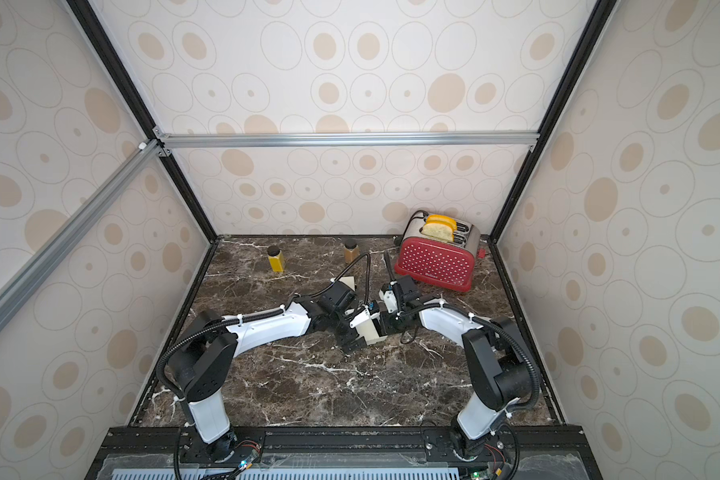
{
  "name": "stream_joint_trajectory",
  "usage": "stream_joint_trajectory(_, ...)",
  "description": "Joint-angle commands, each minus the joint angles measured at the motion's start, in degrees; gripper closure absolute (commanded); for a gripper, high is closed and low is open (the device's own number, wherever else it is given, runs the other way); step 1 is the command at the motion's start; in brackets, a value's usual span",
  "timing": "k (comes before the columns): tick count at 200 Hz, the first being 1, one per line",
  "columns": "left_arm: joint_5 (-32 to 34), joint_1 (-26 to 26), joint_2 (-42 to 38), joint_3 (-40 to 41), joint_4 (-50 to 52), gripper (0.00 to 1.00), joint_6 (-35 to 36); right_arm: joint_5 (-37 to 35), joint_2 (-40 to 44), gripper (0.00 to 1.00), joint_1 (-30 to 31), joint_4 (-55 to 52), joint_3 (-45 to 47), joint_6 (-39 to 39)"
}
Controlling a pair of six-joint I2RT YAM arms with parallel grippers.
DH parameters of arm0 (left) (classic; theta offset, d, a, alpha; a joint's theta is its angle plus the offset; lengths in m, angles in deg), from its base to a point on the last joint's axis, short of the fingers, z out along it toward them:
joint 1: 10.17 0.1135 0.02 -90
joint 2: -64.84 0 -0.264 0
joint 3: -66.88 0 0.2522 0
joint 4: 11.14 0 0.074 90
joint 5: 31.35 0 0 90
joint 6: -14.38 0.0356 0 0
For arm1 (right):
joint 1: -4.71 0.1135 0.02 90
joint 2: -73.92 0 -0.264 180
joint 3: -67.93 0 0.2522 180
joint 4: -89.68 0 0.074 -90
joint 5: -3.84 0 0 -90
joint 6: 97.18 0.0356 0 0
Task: Place the earrings into the drawer-style jewelry box
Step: Open the drawer in the jewelry box.
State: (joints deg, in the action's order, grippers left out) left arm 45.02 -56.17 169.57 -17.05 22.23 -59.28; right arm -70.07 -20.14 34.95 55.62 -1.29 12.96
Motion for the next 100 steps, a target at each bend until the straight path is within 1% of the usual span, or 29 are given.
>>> stream_joint_trajectory(1, -1.69, 0.41, -0.32, -2.61, 2.23, 0.05, 1.03, -0.33, 1.68, 1.00, 0.70, -0.18, 0.77, 0.07)
stream_joint_trajectory(49, -3.47, 1.03, 0.69, -3.83, 4.75, 0.17, 0.30, -0.81, 1.93, 1.00, 0.70, -0.49, 0.62, -0.10)
stream_joint_trajectory(66, -3.95, 1.24, 0.59, -3.20, 4.97, 0.22, 0.06, -1.19, 2.06, 1.00, 0.70, -0.79, 0.57, -0.19)
stream_joint_trajectory(100, -4.96, 1.60, 0.62, -1.64, 4.99, 0.29, -0.69, -1.84, 2.38, 1.00, 0.70, -1.35, 0.42, -0.45)
